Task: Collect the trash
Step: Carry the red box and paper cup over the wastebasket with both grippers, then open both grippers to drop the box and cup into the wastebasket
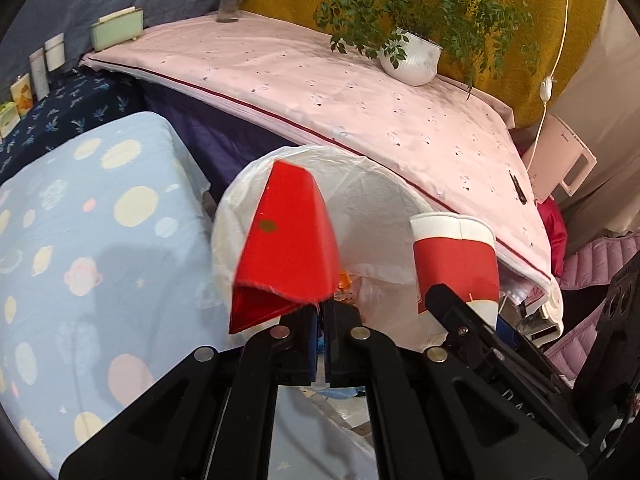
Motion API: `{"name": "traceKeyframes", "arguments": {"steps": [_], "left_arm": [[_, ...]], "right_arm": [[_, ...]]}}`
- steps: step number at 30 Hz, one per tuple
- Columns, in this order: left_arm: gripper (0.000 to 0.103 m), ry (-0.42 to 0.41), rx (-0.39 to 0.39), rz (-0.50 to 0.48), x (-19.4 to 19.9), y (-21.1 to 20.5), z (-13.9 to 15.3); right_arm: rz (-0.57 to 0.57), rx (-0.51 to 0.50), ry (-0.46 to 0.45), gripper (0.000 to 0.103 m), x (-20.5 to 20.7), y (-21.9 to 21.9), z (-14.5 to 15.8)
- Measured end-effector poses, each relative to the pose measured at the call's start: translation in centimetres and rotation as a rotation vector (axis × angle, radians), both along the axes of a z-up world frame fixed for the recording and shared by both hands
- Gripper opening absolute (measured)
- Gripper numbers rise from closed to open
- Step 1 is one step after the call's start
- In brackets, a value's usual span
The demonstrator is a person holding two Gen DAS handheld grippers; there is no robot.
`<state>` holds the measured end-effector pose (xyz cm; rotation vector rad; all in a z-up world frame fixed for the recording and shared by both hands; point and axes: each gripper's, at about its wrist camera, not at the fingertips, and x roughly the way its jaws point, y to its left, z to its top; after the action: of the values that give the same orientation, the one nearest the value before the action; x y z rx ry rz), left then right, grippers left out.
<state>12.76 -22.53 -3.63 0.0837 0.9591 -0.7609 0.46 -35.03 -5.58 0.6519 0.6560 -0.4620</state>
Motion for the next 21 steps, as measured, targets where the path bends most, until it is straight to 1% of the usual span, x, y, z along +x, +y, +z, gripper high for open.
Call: {"name": "traceKeyframes", "arguments": {"steps": [1, 3, 4, 5, 7, 14, 15, 18, 21], "left_arm": [[0.003, 0.006, -0.004, -0.002, 0.2, -0.2, -0.1], [0.017, 0.023, -0.014, 0.001, 0.6, -0.4, -0.3], [0.035, 0.031, -0.022, 0.009, 0.7, -0.3, -0.4], [0.047, 0.035, -0.032, 0.023, 0.9, -0.1, -0.4], [0.049, 0.030, -0.043, 0.042, 1.1, 0.1, -0.4], [0.051, 0.025, -0.020, 0.102, 2.0, 1.6, -0.7], [0.051, 0.021, -0.014, 0.110, 2.1, 1.8, -0.8], [0.057, -0.003, 0.001, 0.137, 2.1, 2.7, -0.9], [0.058, -0.027, 0.020, 0.161, 2.2, 3.3, -0.9]], "right_arm": [[0.001, -0.001, 0.002, 0.061, 0.0, -0.2, -0.1], [0.004, -0.001, 0.006, 0.061, 0.2, -0.5, -0.3], [0.007, 0.000, 0.008, 0.061, 0.3, -0.6, -0.4], [0.010, 0.001, 0.010, 0.061, 0.4, -0.7, -0.5], [0.017, 0.002, 0.016, 0.061, 0.6, -0.7, -0.8], [0.056, 0.000, 0.035, 0.061, 2.1, 0.2, -1.3], [0.063, -0.002, 0.038, 0.061, 2.4, 0.4, -1.3], [0.079, -0.014, 0.046, 0.061, 3.1, 0.9, -1.3], [0.087, -0.032, 0.054, 0.061, 3.7, 1.5, -1.2]]}}
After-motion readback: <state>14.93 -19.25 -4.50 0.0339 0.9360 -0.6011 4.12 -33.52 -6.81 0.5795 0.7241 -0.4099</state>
